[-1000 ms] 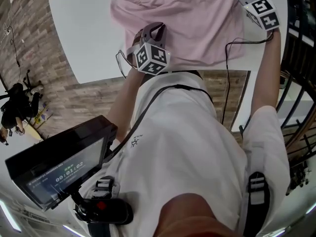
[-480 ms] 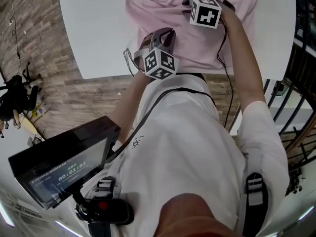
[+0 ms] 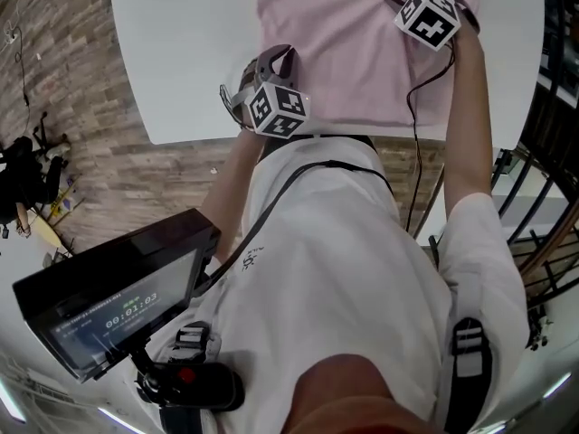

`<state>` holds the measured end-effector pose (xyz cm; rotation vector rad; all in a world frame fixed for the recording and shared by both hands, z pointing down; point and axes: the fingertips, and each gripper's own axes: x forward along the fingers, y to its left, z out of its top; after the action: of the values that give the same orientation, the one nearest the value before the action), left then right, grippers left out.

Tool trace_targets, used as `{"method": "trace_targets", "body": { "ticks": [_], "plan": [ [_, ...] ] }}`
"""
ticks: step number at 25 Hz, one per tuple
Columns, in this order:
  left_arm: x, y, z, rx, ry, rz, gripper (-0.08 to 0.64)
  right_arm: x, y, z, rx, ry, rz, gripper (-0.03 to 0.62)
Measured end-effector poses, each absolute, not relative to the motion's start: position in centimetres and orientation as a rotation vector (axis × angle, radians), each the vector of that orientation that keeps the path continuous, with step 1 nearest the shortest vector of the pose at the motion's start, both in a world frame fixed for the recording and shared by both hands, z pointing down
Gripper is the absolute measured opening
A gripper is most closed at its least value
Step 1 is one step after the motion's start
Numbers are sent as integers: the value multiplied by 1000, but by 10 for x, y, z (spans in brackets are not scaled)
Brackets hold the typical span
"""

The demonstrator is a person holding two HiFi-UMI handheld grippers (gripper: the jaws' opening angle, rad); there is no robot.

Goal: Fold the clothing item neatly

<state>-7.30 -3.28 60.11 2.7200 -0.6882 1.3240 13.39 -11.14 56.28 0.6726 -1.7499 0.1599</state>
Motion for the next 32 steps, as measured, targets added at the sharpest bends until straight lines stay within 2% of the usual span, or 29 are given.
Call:
{"method": "trace_targets", "body": {
  "ticks": [3, 7, 12, 17, 19, 21, 22, 24, 27, 29, 30, 32],
  "plan": [
    [-72, -27, 613, 2682, -633, 1360, 5, 122, -110, 539, 733, -1870, 238, 126],
    [-65, -12, 621, 2705, -558, 1436, 5, 64, -135, 503, 764, -2117, 269, 126],
    [-37, 13, 606, 2835, -513, 1412, 5, -16, -175, 524, 673, -2278, 394, 126],
    [-22, 24, 599, 2861, -482, 1392, 5, -43, -183, 552, 590, -2240, 583, 126],
    [-20, 28, 598, 2869, -457, 1391, 5, -40, -167, 568, 504, -2149, 530, 123],
    [-18, 34, 599, 2872, -430, 1387, 5, -38, -152, 573, 464, -2123, 468, 24],
    [-17, 36, 599, 2874, -418, 1384, 5, -39, -148, 564, 479, -2158, 445, 11],
    [-13, 40, 597, 2879, -409, 1374, 5, -37, -153, 523, 607, -2251, 309, 11],
    [-9, 36, 589, 2889, -469, 1331, 5, -20, -163, 444, 973, -2197, -223, 11],
    [-9, 31, 589, 2861, -487, 1300, 5, -20, -155, 437, 1121, -2070, -451, 11],
    [-11, 30, 592, 2835, -476, 1295, 5, -26, -149, 454, 1122, -2051, -435, 11],
    [-18, 32, 601, 2784, -452, 1310, 5, -41, -140, 492, 1059, -2107, -257, 114]
  ]
}}
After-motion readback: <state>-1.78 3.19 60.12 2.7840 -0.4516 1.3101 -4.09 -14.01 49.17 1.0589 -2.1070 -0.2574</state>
